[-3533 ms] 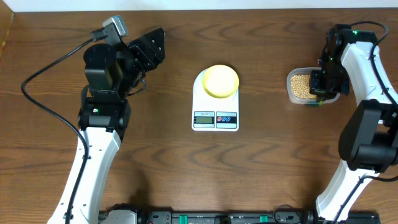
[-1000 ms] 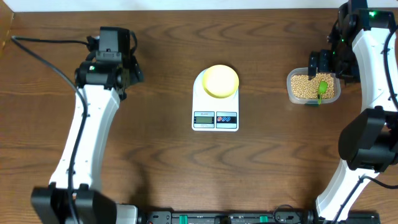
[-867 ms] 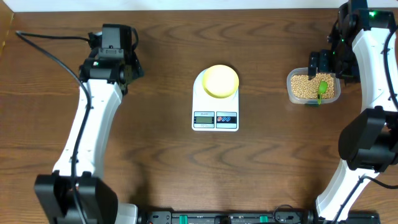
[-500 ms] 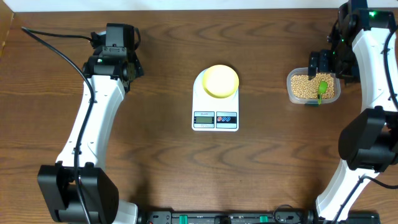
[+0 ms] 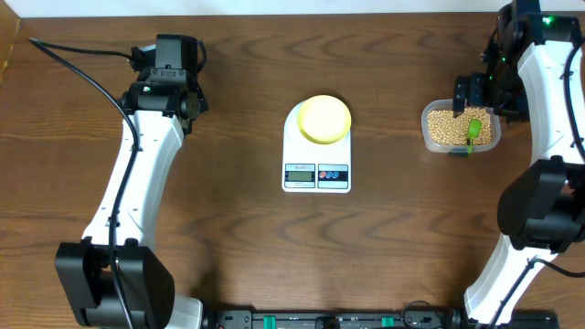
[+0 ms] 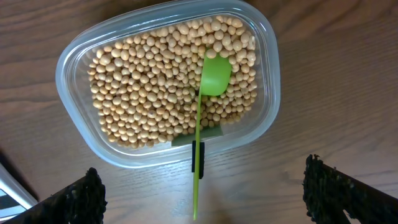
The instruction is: Scoop item into bowl and weigh 50g on scale
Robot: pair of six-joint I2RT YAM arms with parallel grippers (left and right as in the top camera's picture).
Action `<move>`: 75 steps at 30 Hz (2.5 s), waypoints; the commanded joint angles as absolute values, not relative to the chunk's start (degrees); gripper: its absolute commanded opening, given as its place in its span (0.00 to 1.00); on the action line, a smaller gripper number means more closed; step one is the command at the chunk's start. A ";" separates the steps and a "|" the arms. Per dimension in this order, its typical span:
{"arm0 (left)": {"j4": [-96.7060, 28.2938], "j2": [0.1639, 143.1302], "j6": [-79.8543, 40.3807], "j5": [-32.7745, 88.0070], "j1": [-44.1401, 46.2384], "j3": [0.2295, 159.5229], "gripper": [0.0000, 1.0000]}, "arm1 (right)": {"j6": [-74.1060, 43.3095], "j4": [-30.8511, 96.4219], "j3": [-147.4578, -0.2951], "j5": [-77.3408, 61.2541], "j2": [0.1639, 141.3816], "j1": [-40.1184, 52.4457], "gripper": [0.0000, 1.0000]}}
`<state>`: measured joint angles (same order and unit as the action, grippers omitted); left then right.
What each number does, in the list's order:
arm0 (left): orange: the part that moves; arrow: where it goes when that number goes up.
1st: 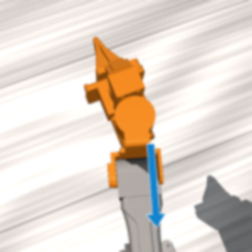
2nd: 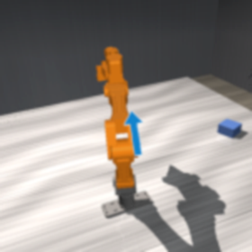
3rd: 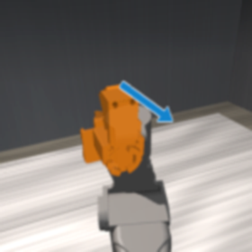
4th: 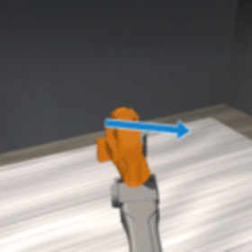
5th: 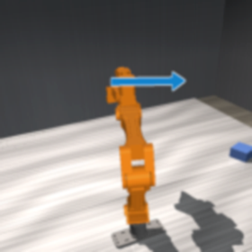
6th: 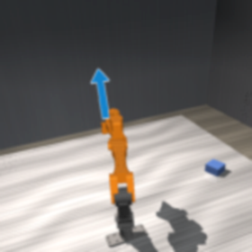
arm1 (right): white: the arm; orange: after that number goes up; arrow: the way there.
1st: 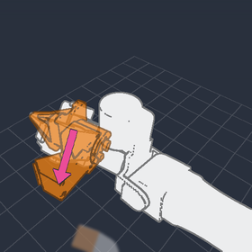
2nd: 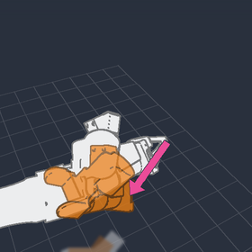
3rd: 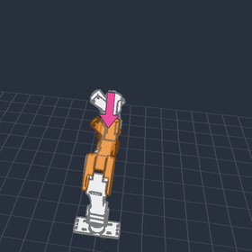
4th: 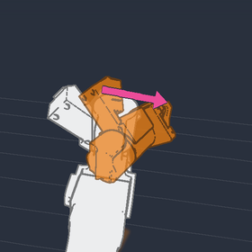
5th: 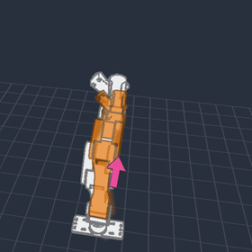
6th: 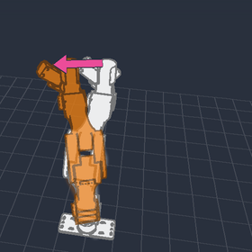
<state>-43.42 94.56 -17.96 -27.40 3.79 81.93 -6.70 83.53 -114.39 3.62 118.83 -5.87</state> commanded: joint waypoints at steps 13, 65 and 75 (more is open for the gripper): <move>-43.38 94.89 -17.61 -29.19 3.49 81.32 0.98 | -6.59 83.57 -115.22 3.92 119.59 -5.91 0.99; -62.13 94.83 10.92 9.45 32.88 78.96 0.94 | -6.57 83.57 -115.22 3.92 119.59 -5.91 0.99; -50.48 95.13 25.96 14.15 39.99 69.69 0.94 | -6.59 83.57 -115.22 3.92 119.59 -5.91 0.99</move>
